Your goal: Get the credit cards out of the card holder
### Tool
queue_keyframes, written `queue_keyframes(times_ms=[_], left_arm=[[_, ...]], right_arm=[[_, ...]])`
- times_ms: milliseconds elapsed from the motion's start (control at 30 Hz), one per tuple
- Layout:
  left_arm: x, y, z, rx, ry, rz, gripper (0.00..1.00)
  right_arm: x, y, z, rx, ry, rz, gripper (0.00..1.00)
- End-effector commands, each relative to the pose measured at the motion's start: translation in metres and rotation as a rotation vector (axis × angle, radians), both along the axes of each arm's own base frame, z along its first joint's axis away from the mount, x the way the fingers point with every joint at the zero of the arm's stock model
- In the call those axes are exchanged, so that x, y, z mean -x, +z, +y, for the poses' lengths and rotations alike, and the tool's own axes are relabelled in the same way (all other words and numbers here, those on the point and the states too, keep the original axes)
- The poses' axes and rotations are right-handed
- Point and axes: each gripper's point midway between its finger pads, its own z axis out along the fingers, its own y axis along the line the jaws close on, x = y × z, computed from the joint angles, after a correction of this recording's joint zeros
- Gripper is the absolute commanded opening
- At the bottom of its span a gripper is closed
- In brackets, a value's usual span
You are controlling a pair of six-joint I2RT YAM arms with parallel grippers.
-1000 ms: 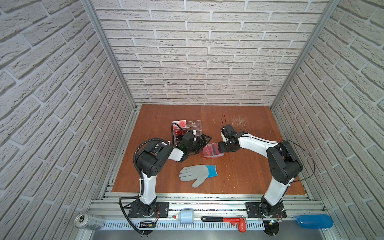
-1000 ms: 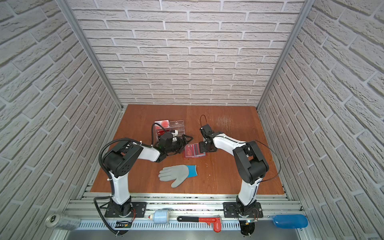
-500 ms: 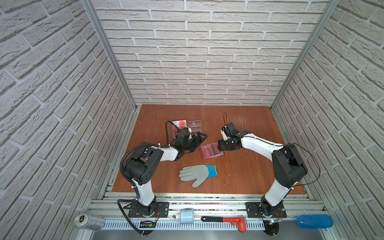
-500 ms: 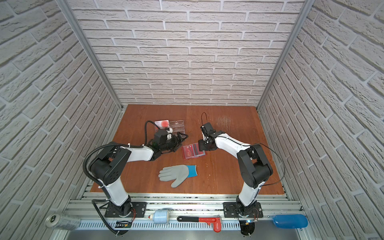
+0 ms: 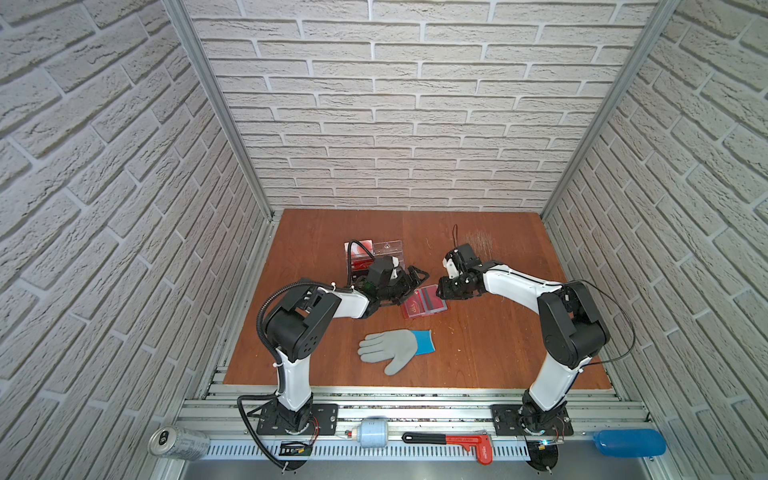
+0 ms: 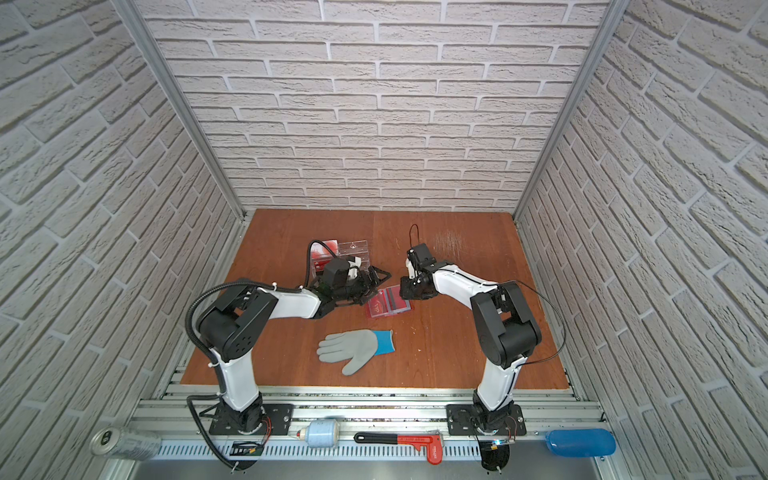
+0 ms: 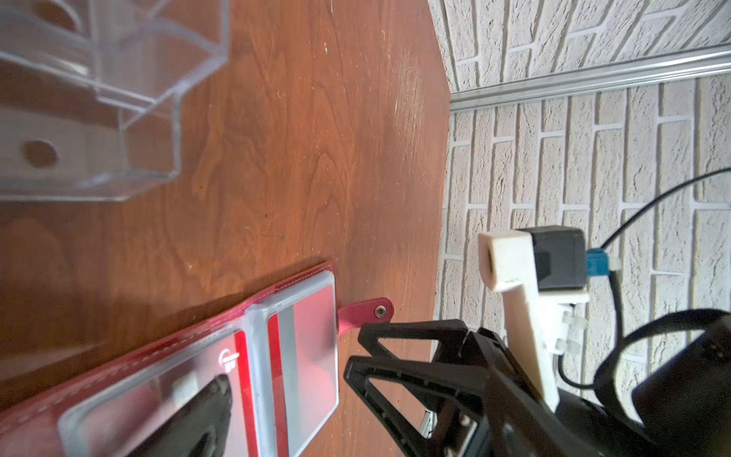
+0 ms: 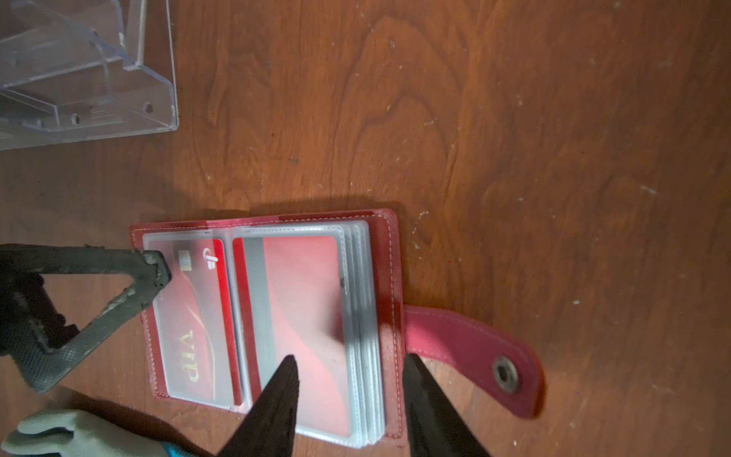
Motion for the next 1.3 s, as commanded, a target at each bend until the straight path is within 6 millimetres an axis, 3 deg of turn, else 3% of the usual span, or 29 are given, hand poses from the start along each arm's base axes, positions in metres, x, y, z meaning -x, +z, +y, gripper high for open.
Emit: queue_keyframes(times_ms=[0, 400, 567, 1000, 1267], left_arm=[[-0.003, 0.005, -0.011, 0.034, -0.033, -0.029, 0.98], [-0.005, -0.028, -0.016, -0.017, -0.074, 0.02, 0.98], [-0.01, -0.033, -0.013, -0.032, -0.077, 0.021, 0.98], [-0.016, -0.032, -0.025, -0.035, -0.116, 0.003, 0.98], [-0.012, -0.017, -0.025, -0.021, -0.138, -0.02, 0.98]], right_arm=[[0.004, -0.009, 0.002, -0.03, 0.002, 0.016, 0.36], [0.026, -0.03, 0.0, -0.054, -0.01, 0.068, 0.24], [0.037, -0.035, -0.003, -0.057, -0.023, 0.086, 0.2], [0.054, -0.045, -0.003, -0.099, -0.049, 0.128, 0.18], [0.043, -0.026, -0.006, -0.117, -0.045, 0.083, 0.2]])
